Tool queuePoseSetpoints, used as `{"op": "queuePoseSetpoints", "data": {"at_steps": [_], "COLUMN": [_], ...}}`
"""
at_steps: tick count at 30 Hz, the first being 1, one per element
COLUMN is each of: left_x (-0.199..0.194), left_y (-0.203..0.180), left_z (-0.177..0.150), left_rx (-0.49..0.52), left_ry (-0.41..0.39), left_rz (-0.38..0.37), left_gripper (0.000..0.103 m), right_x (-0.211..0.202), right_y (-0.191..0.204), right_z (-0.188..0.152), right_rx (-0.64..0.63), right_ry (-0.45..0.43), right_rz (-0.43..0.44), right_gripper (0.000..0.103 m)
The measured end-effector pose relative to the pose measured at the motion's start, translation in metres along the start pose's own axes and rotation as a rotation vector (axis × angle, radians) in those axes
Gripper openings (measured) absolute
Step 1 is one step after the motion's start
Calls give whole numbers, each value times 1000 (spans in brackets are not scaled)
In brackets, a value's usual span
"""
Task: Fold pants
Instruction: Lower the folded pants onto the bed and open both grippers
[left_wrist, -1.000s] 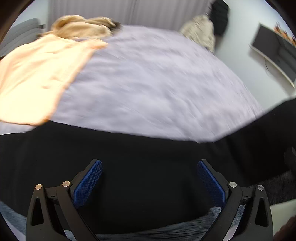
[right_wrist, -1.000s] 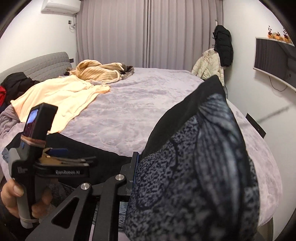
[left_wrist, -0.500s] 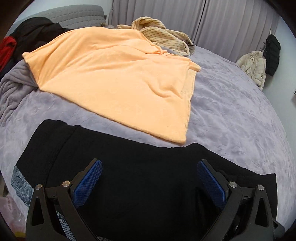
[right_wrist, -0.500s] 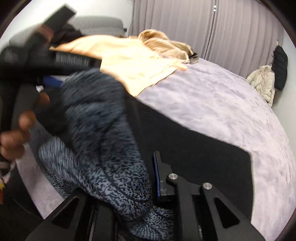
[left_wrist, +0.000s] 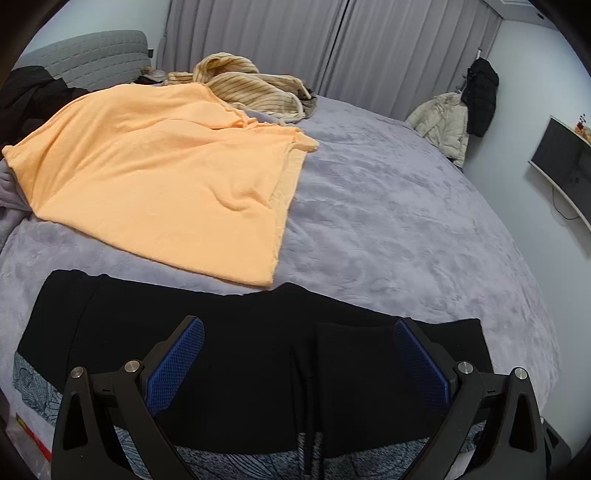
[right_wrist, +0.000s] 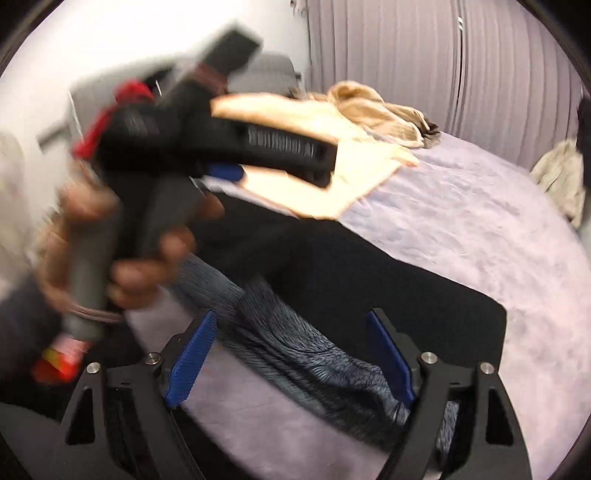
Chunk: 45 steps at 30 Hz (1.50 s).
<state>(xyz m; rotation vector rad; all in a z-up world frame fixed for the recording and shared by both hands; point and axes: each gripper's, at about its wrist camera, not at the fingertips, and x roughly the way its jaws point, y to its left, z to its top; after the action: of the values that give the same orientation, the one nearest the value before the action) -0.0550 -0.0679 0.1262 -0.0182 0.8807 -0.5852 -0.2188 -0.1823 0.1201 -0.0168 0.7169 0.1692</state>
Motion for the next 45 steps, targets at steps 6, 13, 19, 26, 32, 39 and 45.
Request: {"op": "queuePoseSetpoints", "data": {"at_steps": [6,13,19,26,32,39,45], "left_x": [18,63,64,63,66,65,59], "left_y": [-35,-32,-31,-34,-34,-35,-13], "left_z": [-42,-80,-83,-85,-82,-62,-47], "left_rx": [118,152,136,129,118,94,58], "left_ry": [152,242,218,209,223,234,202], "left_rz": [-65,59,65,93,94,141,269], "left_gripper": [103,103,103,103,103,103,103], "right_x": [3,-13,16,64,30,5,8], "right_y": [-89,-119,-157,-196,-150,-86,-102], "right_z": [-48,-69,-45,-23,-38,-72,-16], "right_rx": [320,446,360,404,226,66,70], "right_ry": [118,71,83,106,163,294,160], "right_rz": [-14,189,252,319,66,-275,-490], "right_gripper": [103,103,103,103,102,103,103]}}
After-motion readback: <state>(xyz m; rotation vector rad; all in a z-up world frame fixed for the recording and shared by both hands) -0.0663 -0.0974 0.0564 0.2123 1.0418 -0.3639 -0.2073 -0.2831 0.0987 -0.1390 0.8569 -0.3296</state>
